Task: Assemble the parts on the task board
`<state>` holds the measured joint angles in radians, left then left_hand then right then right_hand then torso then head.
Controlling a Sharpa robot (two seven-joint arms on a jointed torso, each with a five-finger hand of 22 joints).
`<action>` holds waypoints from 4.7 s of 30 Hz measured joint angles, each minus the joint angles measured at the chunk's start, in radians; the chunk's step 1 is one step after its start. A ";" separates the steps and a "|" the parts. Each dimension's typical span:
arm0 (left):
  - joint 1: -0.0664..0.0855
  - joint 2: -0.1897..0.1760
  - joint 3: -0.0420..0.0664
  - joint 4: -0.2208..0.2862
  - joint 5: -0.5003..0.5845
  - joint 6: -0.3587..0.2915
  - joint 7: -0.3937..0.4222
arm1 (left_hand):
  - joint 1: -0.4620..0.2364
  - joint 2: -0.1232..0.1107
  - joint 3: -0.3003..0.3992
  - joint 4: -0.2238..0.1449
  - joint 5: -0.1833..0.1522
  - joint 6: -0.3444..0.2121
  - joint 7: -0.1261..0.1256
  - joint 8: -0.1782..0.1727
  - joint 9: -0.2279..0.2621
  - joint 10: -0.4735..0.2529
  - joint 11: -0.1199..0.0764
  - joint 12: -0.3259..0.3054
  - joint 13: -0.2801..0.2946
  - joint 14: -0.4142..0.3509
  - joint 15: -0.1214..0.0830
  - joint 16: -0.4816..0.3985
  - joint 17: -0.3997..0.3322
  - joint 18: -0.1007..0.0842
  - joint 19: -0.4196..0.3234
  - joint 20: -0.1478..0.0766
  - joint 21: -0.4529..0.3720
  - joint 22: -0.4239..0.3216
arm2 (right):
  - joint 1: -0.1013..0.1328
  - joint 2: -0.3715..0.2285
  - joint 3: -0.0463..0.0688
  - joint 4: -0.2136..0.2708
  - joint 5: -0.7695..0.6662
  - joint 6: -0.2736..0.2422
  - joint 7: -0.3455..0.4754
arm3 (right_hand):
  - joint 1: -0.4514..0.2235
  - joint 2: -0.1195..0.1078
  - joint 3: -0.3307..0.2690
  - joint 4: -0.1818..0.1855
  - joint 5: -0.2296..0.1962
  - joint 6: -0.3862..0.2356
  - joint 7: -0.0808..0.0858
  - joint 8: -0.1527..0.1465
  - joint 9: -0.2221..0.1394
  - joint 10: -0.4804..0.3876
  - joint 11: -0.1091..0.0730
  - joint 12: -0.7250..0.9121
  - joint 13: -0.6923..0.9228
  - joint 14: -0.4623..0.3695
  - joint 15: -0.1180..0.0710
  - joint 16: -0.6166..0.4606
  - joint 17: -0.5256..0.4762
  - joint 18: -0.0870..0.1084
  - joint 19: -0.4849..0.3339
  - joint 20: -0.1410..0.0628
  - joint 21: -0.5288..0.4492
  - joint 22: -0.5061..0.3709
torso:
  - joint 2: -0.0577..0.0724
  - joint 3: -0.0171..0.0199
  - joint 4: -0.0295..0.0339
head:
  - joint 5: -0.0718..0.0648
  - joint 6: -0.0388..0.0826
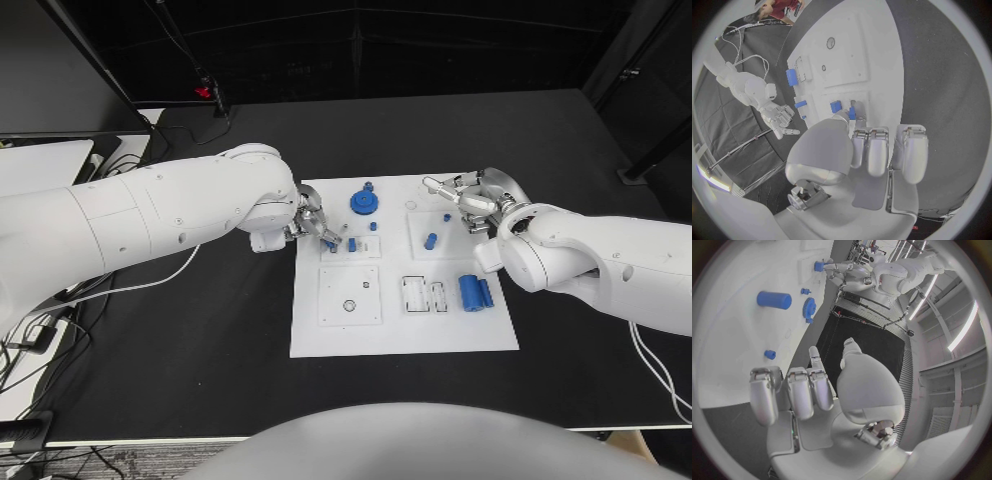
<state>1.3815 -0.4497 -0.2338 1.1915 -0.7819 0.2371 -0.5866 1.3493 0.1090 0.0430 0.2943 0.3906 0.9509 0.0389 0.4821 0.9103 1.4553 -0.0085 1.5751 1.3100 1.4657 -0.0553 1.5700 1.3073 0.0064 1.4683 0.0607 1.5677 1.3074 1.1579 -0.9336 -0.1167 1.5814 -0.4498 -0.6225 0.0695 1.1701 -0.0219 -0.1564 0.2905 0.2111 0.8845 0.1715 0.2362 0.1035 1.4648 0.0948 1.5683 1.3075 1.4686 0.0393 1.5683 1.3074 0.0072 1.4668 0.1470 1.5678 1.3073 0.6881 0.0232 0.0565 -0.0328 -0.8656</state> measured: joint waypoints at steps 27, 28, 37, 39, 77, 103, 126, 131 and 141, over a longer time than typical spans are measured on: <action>-0.001 -0.003 0.002 0.007 0.001 0.021 0.004 | 0.000 0.000 0.003 -0.003 0.000 0.001 0.005 0.000 -0.001 0.000 0.000 0.000 0.000 0.001 -0.001 0.000 0.000 0.000 0.000 0.000 0.000 0.000 | 0.000 0.001 0.000 -0.001 0.000 0.000 0.000 | -0.004 0.004 -0.003 0.003 0.000 0.000 0.000 0.000 0.001 0.000 0.000 0.000 0.000 0.000 0.000 0.000 0.000 0.000 0.000 0.000 0.000 0.000 | 0.000 0.0004 0.0001 | 0.002 0.000; -0.002 -0.003 0.002 0.007 0.001 0.021 0.004 | 0.000 0.000 0.003 -0.003 0.000 0.001 0.005 0.000 -0.001 0.000 0.000 0.000 0.000 0.001 -0.001 0.000 0.000 0.000 0.000 0.000 0.000 0.000 | 0.000 0.001 0.000 -0.001 0.000 0.000 0.000 | -0.004 0.004 -0.003 0.003 0.000 0.000 0.000 0.000 0.001 0.000 0.000 0.000 0.000 0.000 0.000 0.000 0.000 0.000 0.000 0.000 0.000 0.000 | 0.000 0.0005 0.0001 | 0.002 0.000; -0.002 0.001 0.002 0.001 0.001 0.026 0.006 | 0.000 0.000 0.005 0.000 0.000 0.001 0.005 0.001 -0.001 0.000 0.000 0.001 0.000 0.001 -0.001 0.000 0.000 0.000 0.000 0.000 0.000 0.000 | 0.000 0.002 0.000 -0.001 0.000 0.000 0.000 | -0.004 0.004 -0.003 0.003 0.000 0.000 0.000 0.000 0.001 0.000 0.000 0.000 0.000 0.000 0.000 0.000 0.000 0.000 0.000 0.000 0.000 0.000 | 0.000 0.0005 0.0001 | 0.002 0.000; -0.003 0.003 0.002 -0.002 0.001 0.027 0.006 | 0.000 0.000 0.005 0.000 0.000 0.001 0.005 0.003 -0.002 0.000 0.000 0.001 0.000 0.001 0.000 0.000 0.000 0.000 0.000 0.000 0.000 0.000 | 0.000 0.002 0.000 -0.001 0.000 0.000 0.000 | -0.004 0.004 -0.003 0.003 0.000 0.000 0.000 0.000 0.001 0.000 0.000 0.000 0.000 0.000 0.000 0.000 0.000 0.000 0.000 0.000 0.000 0.000 | 0.000 0.0005 0.0002 | 0.002 0.000; -0.002 0.023 0.007 -0.031 0.002 0.071 0.009 | -0.041 0.041 -0.025 -0.003 -0.015 -0.033 0.028 -0.014 -0.008 0.000 0.007 0.000 0.002 0.000 0.000 0.000 0.000 0.000 -0.004 0.004 0.000 0.000 | 0.000 0.002 0.000 -0.001 0.000 0.000 0.000 | -0.004 0.004 -0.006 0.000 0.000 0.000 0.000 0.000 0.001 0.000 0.000 0.000 0.000 0.000 0.000 0.000 0.000 0.000 0.000 0.000 0.000 0.000 | 0.000 0.0005 0.0001 | 0.000 -0.003; -0.003 0.016 0.008 -0.026 -0.003 0.074 0.005 | -0.267 0.042 -0.197 0.000 -0.144 -0.063 0.013 0.001 -0.022 0.011 0.010 -0.008 -0.002 0.002 0.012 0.000 0.000 0.000 0.000 0.014 0.000 0.000 | 0.000 0.003 0.000 -0.001 0.001 0.000 0.000 | -0.004 0.004 -0.005 0.000 0.000 0.000 0.000 0.004 0.001 0.000 0.000 0.000 0.000 0.000 0.000 0.000 0.000 0.000 0.000 0.000 0.000 0.000 | 0.000 0.0007 0.0001 | 0.002 -0.004; -0.004 -0.001 0.009 -0.004 -0.029 0.073 0.016 | -0.283 0.043 -0.207 0.002 -0.150 -0.065 0.010 0.009 -0.022 0.011 0.010 -0.008 -0.002 0.002 0.012 0.000 0.000 0.000 0.000 0.014 0.000 0.000 | 0.000 0.005 0.000 -0.004 0.001 0.000 -0.001 | -0.004 0.004 -0.005 0.000 0.000 0.000 0.000 0.004 0.001 0.000 0.000 0.000 0.000 0.000 0.000 0.000 0.000 0.000 0.000 0.000 0.000 0.000 | 0.000 0.0003 0.0001 | 0.004 -0.006; -0.004 -0.006 0.008 0.001 -0.032 0.071 0.022 | -0.277 0.049 -0.207 0.002 -0.140 -0.065 0.010 0.009 -0.022 0.011 0.010 -0.008 -0.002 0.002 0.012 0.000 0.000 0.000 0.000 0.014 0.000 0.000 | 0.000 0.005 0.000 -0.004 0.001 0.000 -0.001 | -0.004 0.004 -0.005 0.000 0.000 0.000 0.000 0.004 0.001 0.000 0.000 0.000 0.000 0.000 0.000 0.000 0.000 0.000 0.000 0.000 0.000 0.000 | 0.000 0.0004 0.0003 | 0.004 -0.005; -0.004 -0.011 0.008 0.008 -0.039 0.068 0.031 | -0.271 0.055 -0.207 0.002 -0.134 -0.069 0.014 0.015 -0.022 0.011 0.010 -0.008 -0.002 0.002 0.012 0.000 0.000 0.000 0.000 0.014 0.000 0.000 | 0.000 0.005 0.000 -0.005 0.001 0.001 -0.001 | -0.004 0.004 -0.005 0.000 0.000 0.000 0.000 0.004 0.001 0.000 0.000 0.000 0.000 0.000 0.000 0.000 0.000 0.000 0.000 0.000 0.000 0.000 | 0.000 0.0003 0.0004 | 0.004 -0.005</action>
<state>1.3771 -0.4611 -0.2258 1.1996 -0.8209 0.3049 -0.5558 1.0781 0.1643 -0.1635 0.2964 0.2570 0.8823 0.0525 0.4970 0.8881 1.4665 0.0015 1.5674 1.3077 1.4674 -0.0434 1.5700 1.3073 0.0065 1.4682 0.0750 1.5677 1.3074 1.1577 -0.9284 -0.1167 1.5762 -0.4486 -0.6219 0.0685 1.1660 -0.0178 -0.1618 0.2904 0.2111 0.8845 0.1715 0.2400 0.1040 1.4648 0.0948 1.5683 1.3075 1.4687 0.0393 1.5683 1.3075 0.0072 1.4668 0.1470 1.5678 1.3073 0.6882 0.0235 0.0569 -0.0288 -0.8709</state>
